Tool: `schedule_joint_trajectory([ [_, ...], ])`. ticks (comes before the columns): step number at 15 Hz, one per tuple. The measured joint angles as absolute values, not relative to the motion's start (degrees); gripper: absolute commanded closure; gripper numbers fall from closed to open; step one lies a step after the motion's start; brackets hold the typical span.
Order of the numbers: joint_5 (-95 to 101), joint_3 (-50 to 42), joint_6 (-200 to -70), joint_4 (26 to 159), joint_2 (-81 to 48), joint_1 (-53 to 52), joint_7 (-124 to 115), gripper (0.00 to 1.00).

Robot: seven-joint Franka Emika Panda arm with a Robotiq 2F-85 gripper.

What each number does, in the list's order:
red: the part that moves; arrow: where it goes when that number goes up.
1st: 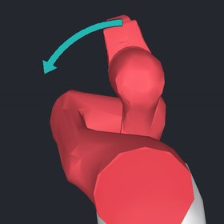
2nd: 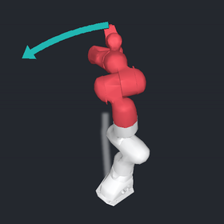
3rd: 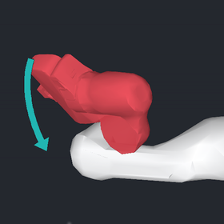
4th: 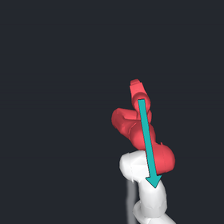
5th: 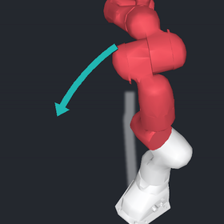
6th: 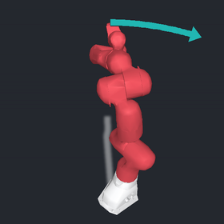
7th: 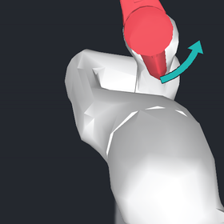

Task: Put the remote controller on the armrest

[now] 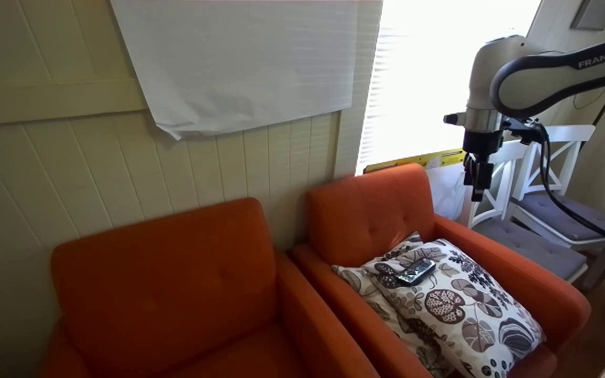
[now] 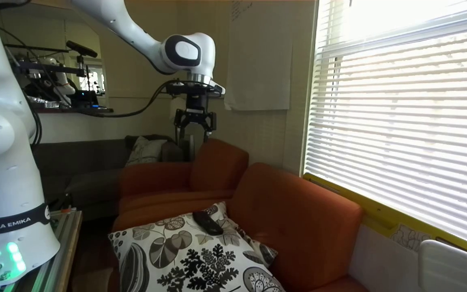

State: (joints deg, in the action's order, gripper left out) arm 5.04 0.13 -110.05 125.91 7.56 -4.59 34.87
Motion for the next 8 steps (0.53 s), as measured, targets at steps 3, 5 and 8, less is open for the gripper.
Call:
schedule_joint_trajectory([
  [3, 7.2, -0.2, -107.9, 125.8, 4.5, -4.4, 41.1, 0.0],
  [5, 11.6, -0.4, -111.1, 125.9, 1.0, -3.7, 44.8, 0.0],
  [8, 16.9, -0.5, -120.7, 126.2, -5.1, -2.5, 47.0, 0.0],
])
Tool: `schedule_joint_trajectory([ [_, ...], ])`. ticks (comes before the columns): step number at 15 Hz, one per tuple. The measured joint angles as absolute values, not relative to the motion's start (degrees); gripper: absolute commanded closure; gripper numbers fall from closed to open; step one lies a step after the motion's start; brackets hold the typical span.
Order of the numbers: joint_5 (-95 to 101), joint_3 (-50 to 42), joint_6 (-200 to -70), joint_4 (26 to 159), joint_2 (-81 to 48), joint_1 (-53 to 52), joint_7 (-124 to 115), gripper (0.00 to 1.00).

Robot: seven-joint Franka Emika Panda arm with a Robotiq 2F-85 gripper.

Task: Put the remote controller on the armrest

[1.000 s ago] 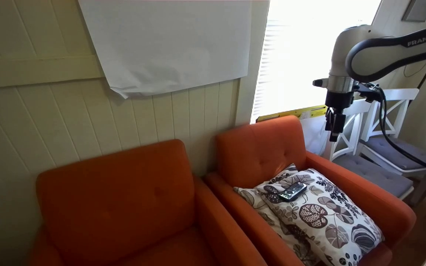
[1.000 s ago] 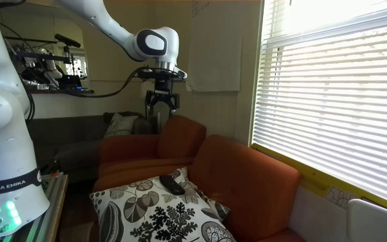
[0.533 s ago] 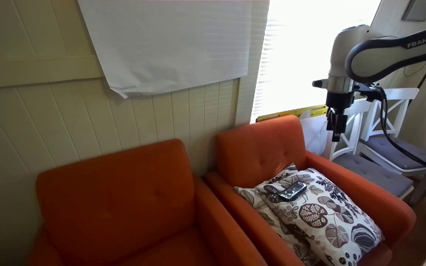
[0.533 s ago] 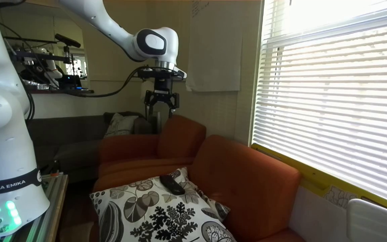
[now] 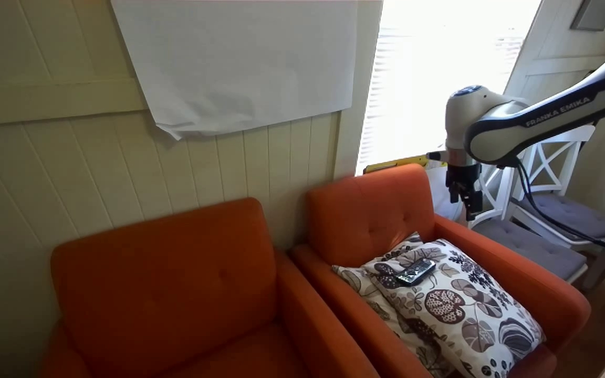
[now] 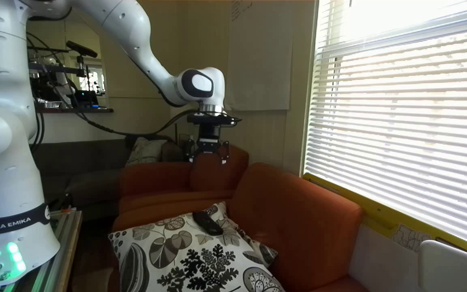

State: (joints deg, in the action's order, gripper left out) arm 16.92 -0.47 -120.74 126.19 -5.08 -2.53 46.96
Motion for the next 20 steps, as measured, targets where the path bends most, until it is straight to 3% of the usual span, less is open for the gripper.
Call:
schedule_joint_trajectory([
  [7, 17.0, -0.4, -124.2, 125.5, -8.7, -1.8, 48.0, 0.0],
  [14, 10.0, 2.4, -134.1, 124.8, -17.9, 0.9, 70.1, 0.0],
  [20, 3.0, 6.1, -135.3, 118.7, -29.3, 7.5, 90.1, 0.0],
])
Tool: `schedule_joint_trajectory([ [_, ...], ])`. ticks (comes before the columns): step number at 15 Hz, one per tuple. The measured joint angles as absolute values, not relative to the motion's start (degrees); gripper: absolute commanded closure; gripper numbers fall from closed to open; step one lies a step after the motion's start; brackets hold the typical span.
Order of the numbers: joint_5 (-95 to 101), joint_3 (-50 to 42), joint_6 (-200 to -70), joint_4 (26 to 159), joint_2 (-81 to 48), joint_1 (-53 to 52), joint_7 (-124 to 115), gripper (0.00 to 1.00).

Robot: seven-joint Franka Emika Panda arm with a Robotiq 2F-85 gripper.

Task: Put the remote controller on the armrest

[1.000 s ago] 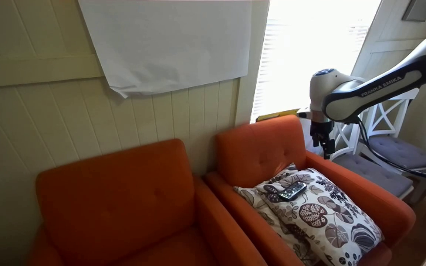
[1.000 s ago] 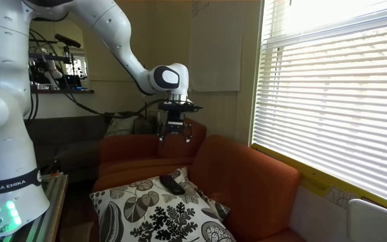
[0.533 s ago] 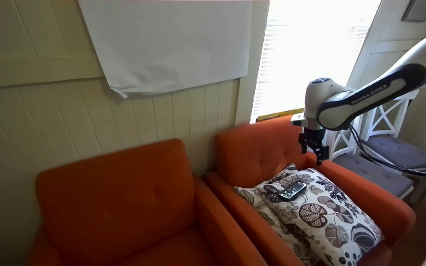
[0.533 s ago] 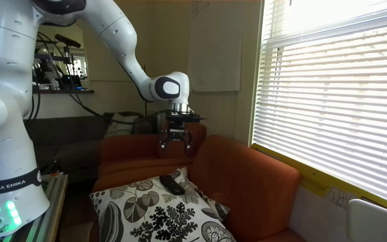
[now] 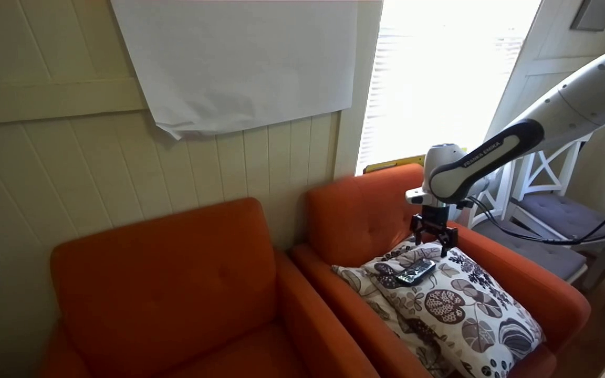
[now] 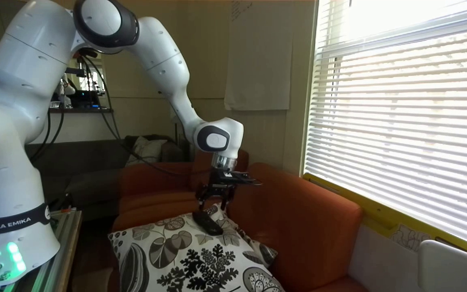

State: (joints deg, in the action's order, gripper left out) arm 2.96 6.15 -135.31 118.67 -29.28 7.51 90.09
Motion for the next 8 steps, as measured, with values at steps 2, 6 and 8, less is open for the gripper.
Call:
schedule_joint_trajectory([
  [2, 2.8, 6.5, -135.2, 117.7, -30.2, 7.9, 90.8, 0.0],
  [6, 2.9, 6.5, -135.3, 117.8, -30.7, 7.7, 90.8, 0.0],
  [8, 2.9, 6.5, -135.9, 117.9, -31.6, 7.5, 90.8, 0.0],
])
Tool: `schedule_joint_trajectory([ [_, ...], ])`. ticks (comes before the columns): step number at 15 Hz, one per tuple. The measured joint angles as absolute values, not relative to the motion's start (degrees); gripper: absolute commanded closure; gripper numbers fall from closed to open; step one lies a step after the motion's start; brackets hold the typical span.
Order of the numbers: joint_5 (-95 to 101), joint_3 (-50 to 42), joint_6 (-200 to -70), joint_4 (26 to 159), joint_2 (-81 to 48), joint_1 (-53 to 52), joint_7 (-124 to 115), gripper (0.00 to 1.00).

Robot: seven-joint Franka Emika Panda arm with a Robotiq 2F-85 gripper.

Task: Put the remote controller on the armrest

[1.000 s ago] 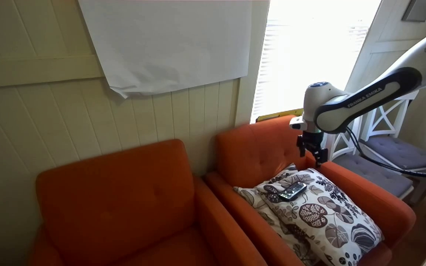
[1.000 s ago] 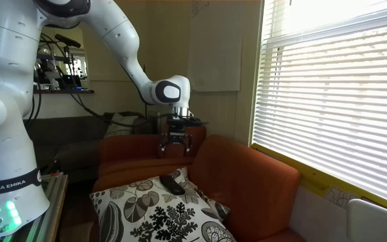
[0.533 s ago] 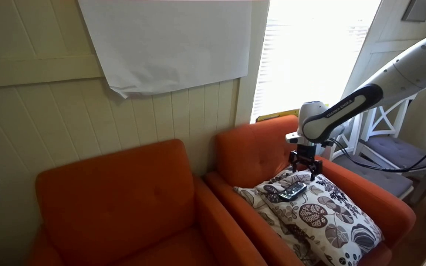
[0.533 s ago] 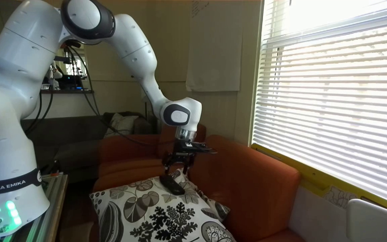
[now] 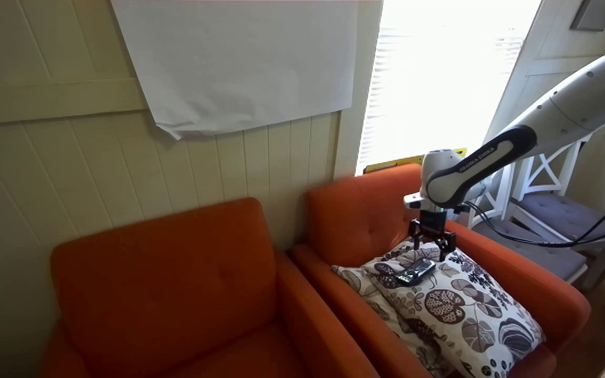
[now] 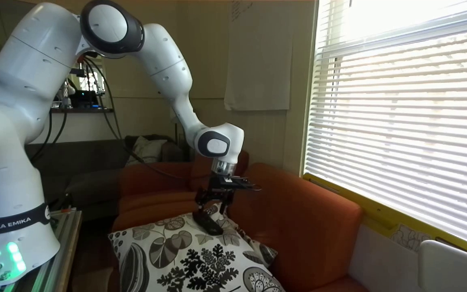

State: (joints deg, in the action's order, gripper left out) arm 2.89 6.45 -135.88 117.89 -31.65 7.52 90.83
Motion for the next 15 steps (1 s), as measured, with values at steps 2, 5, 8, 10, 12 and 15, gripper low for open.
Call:
schedule_joint_trajectory([
  [2, 2.9, 6.5, -137.1, 118.0, -32.6, 7.2, 90.8, 0.0],
  [5, 3.0, 6.9, -140.5, 118.3, -34.2, 6.9, 91.4, 0.0],
  [8, 3.3, 7.3, -142.5, 118.2, -35.7, 6.7, 93.0, 0.0],
  [10, 3.3, 7.6, -142.8, 118.1, -36.4, 6.7, 94.7, 0.0],
  [12, 3.3, 8.0, -142.8, 118.1, -37.0, 6.7, 96.1, 0.0],
  [15, 3.5, 8.2, -142.8, 118.0, -37.6, 6.6, 97.5, 0.03],
])
